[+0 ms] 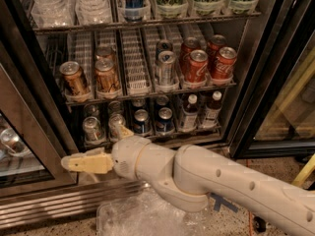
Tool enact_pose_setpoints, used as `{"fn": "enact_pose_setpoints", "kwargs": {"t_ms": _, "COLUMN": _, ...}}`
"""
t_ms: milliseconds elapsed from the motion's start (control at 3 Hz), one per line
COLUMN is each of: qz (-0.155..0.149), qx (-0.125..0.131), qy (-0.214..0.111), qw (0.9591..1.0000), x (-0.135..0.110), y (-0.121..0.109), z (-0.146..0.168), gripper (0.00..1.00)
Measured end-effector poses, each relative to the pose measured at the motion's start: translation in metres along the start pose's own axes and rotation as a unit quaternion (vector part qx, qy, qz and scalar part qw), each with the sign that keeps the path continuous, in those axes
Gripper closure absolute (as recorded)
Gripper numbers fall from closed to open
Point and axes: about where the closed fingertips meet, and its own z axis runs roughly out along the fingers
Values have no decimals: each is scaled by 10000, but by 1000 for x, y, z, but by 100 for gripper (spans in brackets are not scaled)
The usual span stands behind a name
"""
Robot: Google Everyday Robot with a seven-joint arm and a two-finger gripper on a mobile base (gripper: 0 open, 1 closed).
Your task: Pick orange can from middle shelf of fridge
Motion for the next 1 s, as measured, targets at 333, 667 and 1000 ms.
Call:
{"fn": "enact_pose_setpoints", "kwargs": {"t_ms": 333, "qz": -81, "qx": -308, "qy": -379, "qw": 9988, "x": -19, "y": 49, "z": 39, "gripper": 0}}
{"fn": "enact_pose_setpoints", "kwargs": {"t_ms": 667, "qz": -444, "qx": -109, "qy": -607, "qw": 9971, "x": -52, "y": 72, "z": 69, "gripper": 0}}
{"fn": "enact_pose_setpoints", "kwargs": {"t_ms": 1000, "qz": -1061, "qx": 672, "qy": -534, "qw": 9906, "x": -93, "y": 39, "z": 81, "gripper": 0}}
